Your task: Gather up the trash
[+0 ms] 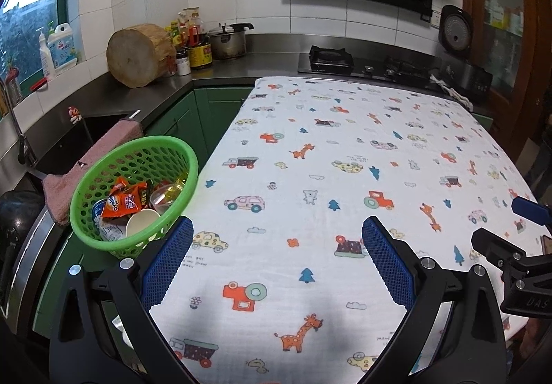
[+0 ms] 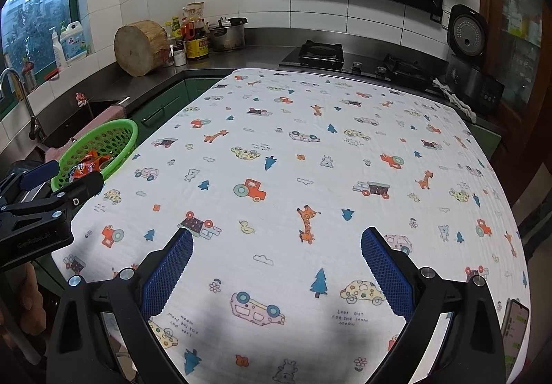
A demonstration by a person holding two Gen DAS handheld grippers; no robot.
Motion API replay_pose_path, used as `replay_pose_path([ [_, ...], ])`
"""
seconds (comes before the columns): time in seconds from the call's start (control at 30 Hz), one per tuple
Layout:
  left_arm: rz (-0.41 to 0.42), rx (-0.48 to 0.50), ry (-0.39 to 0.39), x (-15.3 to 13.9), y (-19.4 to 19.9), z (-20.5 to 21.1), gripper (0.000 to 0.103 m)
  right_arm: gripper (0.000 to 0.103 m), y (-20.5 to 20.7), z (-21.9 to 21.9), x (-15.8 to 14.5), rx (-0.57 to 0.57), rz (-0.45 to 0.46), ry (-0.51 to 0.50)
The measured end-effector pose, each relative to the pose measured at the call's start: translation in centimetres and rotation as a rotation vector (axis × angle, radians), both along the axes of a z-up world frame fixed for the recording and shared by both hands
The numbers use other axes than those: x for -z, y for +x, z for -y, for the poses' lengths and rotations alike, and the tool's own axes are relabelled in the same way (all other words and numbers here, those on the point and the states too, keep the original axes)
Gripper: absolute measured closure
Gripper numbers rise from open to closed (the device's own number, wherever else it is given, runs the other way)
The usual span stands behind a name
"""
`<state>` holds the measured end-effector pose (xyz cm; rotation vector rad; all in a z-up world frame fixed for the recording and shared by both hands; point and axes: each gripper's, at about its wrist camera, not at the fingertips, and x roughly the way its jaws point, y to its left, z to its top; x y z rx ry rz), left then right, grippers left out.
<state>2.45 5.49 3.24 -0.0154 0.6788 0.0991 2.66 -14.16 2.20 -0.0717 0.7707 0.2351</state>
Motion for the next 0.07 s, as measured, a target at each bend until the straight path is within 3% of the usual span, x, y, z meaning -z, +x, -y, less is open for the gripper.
replay_pose_path([
  [0.07, -0.004, 0.003, -0.002, 0.1, 0.11, 0.09, 0.006, 0.008, 0.07, 0.01, 0.09, 0.0, -0.003, -0.001],
])
